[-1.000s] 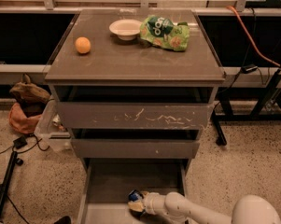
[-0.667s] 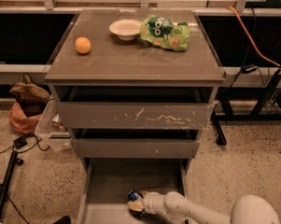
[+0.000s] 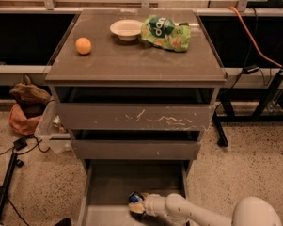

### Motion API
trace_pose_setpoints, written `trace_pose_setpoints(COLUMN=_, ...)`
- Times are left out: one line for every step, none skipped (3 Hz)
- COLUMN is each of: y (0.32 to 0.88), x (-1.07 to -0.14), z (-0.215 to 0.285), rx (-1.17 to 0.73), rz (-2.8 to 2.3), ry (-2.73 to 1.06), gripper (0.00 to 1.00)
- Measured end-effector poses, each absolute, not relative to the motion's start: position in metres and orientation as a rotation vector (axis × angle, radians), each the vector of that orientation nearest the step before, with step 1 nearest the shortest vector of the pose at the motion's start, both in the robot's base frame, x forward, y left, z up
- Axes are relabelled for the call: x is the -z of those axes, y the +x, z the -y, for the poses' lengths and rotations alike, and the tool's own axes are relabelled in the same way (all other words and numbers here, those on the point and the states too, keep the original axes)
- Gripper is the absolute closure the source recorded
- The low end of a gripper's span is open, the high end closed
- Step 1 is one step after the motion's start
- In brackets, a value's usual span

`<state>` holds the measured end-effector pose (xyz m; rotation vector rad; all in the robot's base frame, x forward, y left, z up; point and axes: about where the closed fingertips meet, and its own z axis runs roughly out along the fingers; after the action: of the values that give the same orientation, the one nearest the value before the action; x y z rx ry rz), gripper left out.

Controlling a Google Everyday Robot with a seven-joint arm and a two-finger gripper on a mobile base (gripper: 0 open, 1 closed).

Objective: Place pepsi can into bottom drawer

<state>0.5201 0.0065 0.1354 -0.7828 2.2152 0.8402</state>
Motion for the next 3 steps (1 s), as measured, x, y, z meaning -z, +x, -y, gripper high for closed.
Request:
trace_pose_setpoints(y=0.5201, x=-0.1354, z=-0.0065, rx=-0.84, rz=-2.215, ry=-0.783, gripper=0.35)
trace_pose_setpoints(y=0.5201, x=-0.1354, z=-0.0065, rx=-0.84, rz=-2.215, ry=-0.783, gripper=0.12)
trace_pose_setpoints(y=0.5201, x=-0.1354, z=-0.0066, rx=-0.84, rz=-2.215, ry=-0.783, gripper=0.0)
